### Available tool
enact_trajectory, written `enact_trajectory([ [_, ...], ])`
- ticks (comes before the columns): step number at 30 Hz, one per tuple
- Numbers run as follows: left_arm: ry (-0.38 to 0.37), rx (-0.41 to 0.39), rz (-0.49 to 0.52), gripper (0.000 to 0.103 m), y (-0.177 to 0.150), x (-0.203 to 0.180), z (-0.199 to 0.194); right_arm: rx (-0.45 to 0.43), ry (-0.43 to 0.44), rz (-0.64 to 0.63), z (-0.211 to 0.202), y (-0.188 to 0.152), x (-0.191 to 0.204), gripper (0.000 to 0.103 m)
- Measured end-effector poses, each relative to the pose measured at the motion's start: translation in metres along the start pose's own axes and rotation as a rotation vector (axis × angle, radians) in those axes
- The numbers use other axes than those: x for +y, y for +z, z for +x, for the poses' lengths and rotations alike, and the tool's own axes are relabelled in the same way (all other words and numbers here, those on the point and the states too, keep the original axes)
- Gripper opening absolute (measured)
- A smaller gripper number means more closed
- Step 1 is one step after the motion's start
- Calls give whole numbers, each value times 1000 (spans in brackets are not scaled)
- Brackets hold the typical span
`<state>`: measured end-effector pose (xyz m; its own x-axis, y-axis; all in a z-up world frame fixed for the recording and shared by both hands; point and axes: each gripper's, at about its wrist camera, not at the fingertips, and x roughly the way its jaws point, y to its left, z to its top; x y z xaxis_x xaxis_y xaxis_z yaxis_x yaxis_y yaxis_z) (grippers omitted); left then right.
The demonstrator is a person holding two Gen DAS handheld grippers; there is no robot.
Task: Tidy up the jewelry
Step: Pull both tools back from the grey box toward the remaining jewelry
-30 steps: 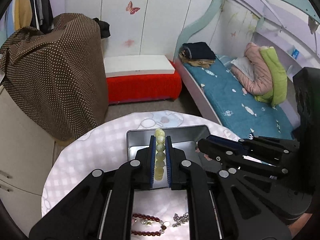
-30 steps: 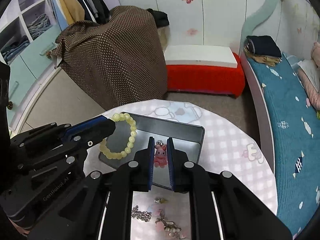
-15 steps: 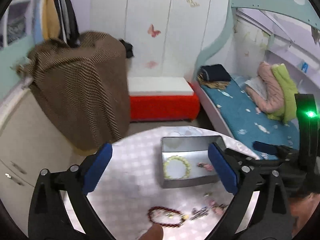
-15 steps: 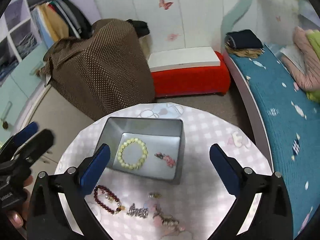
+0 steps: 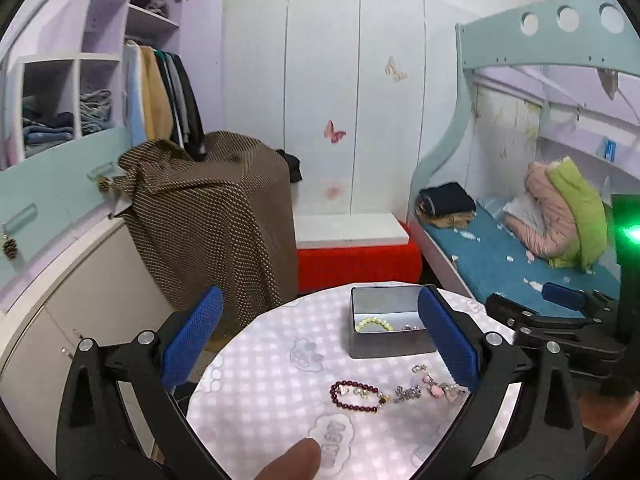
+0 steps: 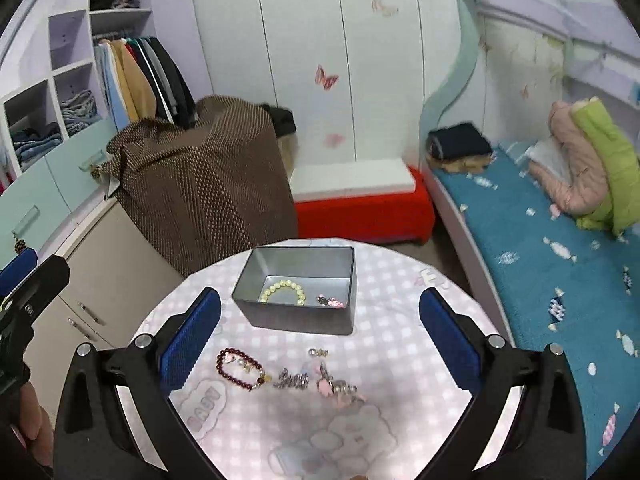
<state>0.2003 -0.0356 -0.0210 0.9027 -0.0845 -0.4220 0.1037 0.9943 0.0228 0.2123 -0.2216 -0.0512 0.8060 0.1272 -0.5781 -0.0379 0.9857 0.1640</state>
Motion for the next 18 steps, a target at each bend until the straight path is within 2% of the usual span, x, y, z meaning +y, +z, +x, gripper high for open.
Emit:
enact_trajectory([
  [8,14,-73,-42,98,-17,5,-67,-133,-35,-35,-71,-32,16,95],
  [18,42,-100,-70,98,-48,3,-113,-236,-73,-52,-117,-57,31,95],
])
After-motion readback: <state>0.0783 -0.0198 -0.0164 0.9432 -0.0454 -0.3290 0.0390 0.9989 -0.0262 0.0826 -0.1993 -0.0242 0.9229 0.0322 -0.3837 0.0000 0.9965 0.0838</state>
